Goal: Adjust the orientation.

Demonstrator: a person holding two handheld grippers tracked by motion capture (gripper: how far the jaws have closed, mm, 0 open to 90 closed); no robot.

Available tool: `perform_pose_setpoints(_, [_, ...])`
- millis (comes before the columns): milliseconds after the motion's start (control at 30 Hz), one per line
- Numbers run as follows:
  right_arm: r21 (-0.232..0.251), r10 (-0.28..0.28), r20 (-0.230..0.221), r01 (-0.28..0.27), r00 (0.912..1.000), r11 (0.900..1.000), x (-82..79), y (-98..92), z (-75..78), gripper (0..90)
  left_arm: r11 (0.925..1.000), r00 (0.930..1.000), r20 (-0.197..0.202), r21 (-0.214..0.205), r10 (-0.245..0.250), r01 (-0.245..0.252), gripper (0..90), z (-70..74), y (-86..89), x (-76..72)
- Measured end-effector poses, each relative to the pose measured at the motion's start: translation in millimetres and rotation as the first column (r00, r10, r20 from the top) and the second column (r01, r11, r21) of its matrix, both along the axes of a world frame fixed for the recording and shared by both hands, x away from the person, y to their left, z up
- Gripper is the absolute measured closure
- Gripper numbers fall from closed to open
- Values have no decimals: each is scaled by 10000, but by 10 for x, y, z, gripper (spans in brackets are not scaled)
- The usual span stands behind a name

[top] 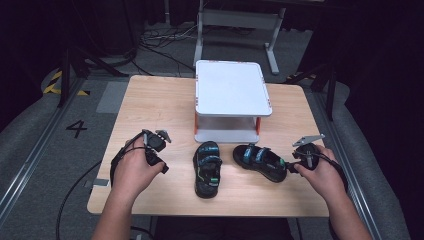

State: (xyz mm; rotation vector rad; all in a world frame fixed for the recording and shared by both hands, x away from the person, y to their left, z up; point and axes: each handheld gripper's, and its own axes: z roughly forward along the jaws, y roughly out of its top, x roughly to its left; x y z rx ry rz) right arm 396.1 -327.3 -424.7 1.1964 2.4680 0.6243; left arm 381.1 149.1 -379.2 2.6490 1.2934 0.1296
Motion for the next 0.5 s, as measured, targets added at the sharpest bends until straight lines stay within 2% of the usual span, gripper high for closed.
perform_pose_setpoints(133, [-81, 40, -71, -41, 10000, 10000, -43, -18, 99, 402, 10000, 10000, 31, 29, 50, -50, 313, 3, 25, -5])
perform_pose_setpoints(200, [-94, 14, -383, -18, 9993, 10000, -72, -29, 167, 403, 9999, 9999, 42, 66, 122, -122, 313, -14, 46, -36])
perform_pose_setpoints(267, [78, 136, -312, -133, 9994, 9999, -101, -38, 280, 404, 9999, 9999, -75, 45, 143, -142, 313, -30, 75, -76])
perform_pose_setpoints(367, [162, 247, -546, -239, 9982, 9996, -149, -32, 429, 410, 9996, 9996, -20, 95, 275, -275, 313, -15, 134, -119])
perform_pose_setpoints(400, [162, 247, -546, -239, 9982, 9996, -149, -32, 429, 410, 9996, 9996, -20, 95, 275, -275, 313, -15, 134, -119])
perform_pose_setpoints(433, [409, 377, -644, -351, 9972, 9985, -164, -27, 470, 409, 9991, 9991, 21, 44, 424, -424, 313, -5, 154, -136])
perform_pose_setpoints(467, [794, 553, -835, -487, 9950, 9957, -198, -7, 526, 425, 9991, 9992, 81, 161, 400, -401, 313, 11, 168, -142])
perform_pose_setpoints(500, [929, 699, -857, -619, 9939, 9937, -222, 12, 557, 440, 9988, 9988, 39, 74, 480, -480, 313, 14, 170, -155])
